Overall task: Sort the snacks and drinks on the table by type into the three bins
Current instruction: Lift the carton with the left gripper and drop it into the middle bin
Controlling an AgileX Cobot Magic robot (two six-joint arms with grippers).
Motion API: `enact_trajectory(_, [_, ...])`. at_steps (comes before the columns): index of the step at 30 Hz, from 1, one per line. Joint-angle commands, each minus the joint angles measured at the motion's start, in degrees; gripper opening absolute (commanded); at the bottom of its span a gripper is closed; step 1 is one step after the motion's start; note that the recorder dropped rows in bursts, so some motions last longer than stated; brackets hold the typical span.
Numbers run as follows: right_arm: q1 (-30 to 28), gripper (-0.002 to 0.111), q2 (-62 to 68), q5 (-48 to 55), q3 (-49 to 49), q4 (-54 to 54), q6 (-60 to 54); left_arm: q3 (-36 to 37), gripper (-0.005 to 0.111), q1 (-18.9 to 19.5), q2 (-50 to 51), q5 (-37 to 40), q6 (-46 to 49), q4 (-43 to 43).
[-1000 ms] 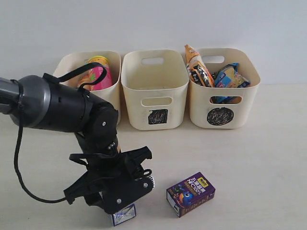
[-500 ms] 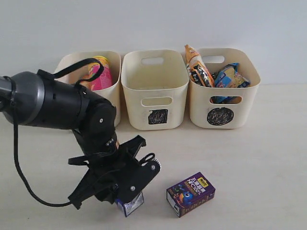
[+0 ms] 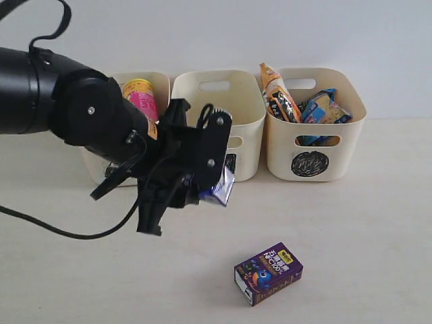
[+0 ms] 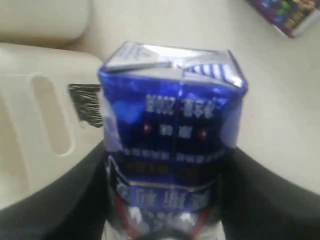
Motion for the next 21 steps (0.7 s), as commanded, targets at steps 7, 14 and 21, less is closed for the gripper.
enact_trajectory(7, [-0.1,0.0,-0.3,-0.5,0.3,-0.3,-0.2,-0.2,0.004,1.1,-2.1,-22.7,-14.0,-0.5])
enact_trajectory(14, [-0.1,0.0,-0.3,-0.5,0.3,-0.3,-0.3,-2.0,0.004,5.3,0.4,-37.0,-30.8,-0.8])
enact_trajectory(21, [-0.1,0.0,-0.3,-0.5,0.3,-0.3,-0.2,-10.9,0.004,7.1,8.1,-37.8,-34.0,-1.2])
